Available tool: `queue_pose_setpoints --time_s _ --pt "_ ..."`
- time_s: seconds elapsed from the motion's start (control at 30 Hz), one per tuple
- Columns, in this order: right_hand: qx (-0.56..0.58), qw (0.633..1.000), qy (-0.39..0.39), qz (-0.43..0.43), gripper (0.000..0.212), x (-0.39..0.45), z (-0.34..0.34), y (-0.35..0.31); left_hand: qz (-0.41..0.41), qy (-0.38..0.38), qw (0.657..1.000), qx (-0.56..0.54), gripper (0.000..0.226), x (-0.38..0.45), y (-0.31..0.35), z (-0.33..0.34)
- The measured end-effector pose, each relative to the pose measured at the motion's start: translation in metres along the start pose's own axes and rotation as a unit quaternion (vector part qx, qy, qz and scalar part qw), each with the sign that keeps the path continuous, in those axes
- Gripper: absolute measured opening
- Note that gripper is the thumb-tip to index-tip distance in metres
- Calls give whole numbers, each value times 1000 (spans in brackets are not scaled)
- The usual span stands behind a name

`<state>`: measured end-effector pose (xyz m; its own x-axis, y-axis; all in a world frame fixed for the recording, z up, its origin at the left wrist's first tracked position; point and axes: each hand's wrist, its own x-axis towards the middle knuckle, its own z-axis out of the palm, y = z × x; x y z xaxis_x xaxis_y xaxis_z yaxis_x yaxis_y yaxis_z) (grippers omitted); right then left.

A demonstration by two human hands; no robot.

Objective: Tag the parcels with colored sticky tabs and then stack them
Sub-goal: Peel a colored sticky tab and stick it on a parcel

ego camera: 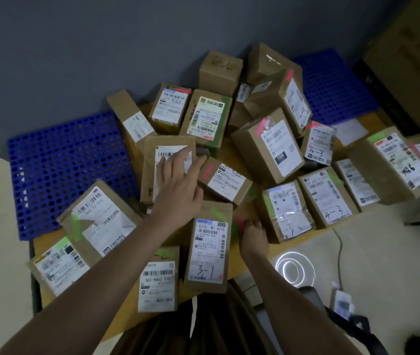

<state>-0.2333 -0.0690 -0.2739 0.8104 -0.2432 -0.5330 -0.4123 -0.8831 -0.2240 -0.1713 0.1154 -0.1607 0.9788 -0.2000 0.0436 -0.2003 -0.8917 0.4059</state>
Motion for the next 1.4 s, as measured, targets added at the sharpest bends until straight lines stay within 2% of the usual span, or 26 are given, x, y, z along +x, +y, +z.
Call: queue_pose_setpoints --time_s 0.1,0.3,0.47,0.57,0.7,0.77,0.83,0.9,0.93,0.97,1.03,1.1,1.2,1.3,1.4 --pt "5 1000 14 -1 32 6 4 3 16 9 1000 -20 59 -2 3 3" --pt "99 994 24 49 19 13 6 7 18 15 999 -45 56 -5 8 5" --pt "93 994 33 37 19 13 3 9 17 1 999 -44 55 -2 14 7" --pt "84 994 66 10 16 12 0 10 18 -1 999 -50 55 1 16 8" --pt "139 980 141 -15 9 3 -20 9 23 5 998 -63 52 4 20 8" --pt "266 945 187 -28 4 -14 -43 0 12 -13 994 -111 46 7 26 4" --pt "453 869 197 -35 7 -31 -74 -15 -24 -72 974 -213 35 13 34 -3" --pt "603 786 129 -48 9 -42 -101 -32 -80 -150 928 -331 27 20 43 -10" --pt "644 758 84 -62 7 -45 -111 -40 -109 -175 897 -390 24 23 47 -13" --pt "656 748 56 -79 6 -46 -119 -47 -134 -180 870 -439 18 25 49 -15" --pt "649 751 41 -114 3 -47 -129 -59 -161 -151 841 -494 8 29 50 -21" --pt "602 778 61 -170 7 -48 -134 -68 -179 -121 827 -519 7 32 47 -29" --pt "393 844 148 -334 22 -44 -142 -73 -231 -106 802 -541 7 37 36 -44" --pt "184 820 257 -478 28 -35 -151 -80 -258 -116 781 -556 9 41 23 -60" --pt "88 788 306 -526 26 -31 -161 -94 -261 -128 766 -574 21 40 13 -73"
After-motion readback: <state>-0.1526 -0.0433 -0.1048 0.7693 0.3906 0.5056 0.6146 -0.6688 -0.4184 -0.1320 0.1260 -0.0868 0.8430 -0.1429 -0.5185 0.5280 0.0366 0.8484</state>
